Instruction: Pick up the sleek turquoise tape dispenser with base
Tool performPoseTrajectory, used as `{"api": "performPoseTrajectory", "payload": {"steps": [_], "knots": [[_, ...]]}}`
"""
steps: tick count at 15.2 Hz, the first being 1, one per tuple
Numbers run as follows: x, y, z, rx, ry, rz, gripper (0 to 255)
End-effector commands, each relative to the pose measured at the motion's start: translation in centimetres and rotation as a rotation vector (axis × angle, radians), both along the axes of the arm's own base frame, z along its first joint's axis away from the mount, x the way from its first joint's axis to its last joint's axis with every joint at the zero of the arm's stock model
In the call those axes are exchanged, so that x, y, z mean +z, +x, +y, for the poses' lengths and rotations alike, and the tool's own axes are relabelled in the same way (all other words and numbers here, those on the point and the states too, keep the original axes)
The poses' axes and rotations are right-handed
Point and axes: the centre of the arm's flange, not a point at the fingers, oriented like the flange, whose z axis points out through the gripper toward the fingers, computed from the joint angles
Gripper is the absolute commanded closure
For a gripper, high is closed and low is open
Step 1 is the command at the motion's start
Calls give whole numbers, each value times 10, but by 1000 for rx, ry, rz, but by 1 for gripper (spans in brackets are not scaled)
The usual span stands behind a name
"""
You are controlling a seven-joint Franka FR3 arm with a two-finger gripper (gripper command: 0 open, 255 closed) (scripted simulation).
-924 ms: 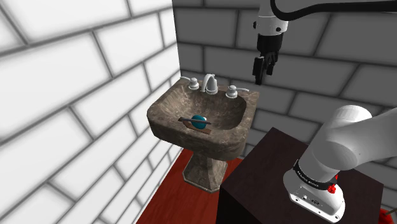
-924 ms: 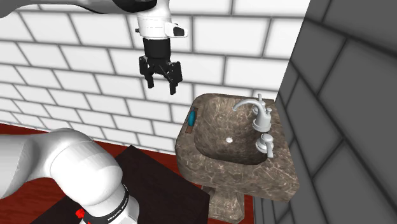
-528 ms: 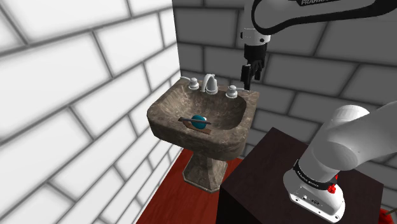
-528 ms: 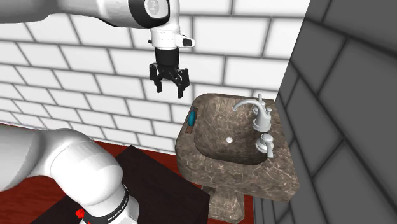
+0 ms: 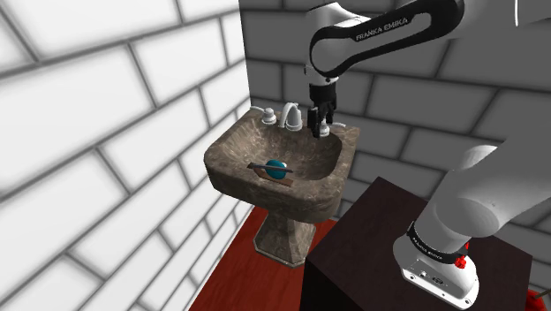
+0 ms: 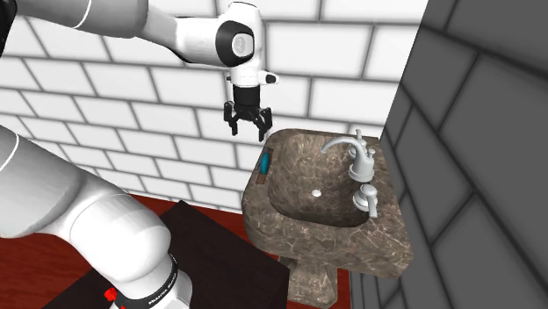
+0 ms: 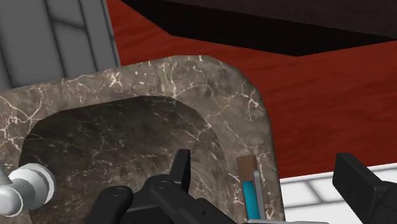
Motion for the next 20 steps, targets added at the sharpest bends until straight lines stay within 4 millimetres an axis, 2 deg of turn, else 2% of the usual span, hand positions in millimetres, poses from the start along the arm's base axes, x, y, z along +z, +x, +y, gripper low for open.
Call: {"api": "performPoseTrajectory", "payload": {"steps": [1,20], "knots": [[-18,20,7,18,1,4,0],[-193,193,76,179,4,46,0]]}}
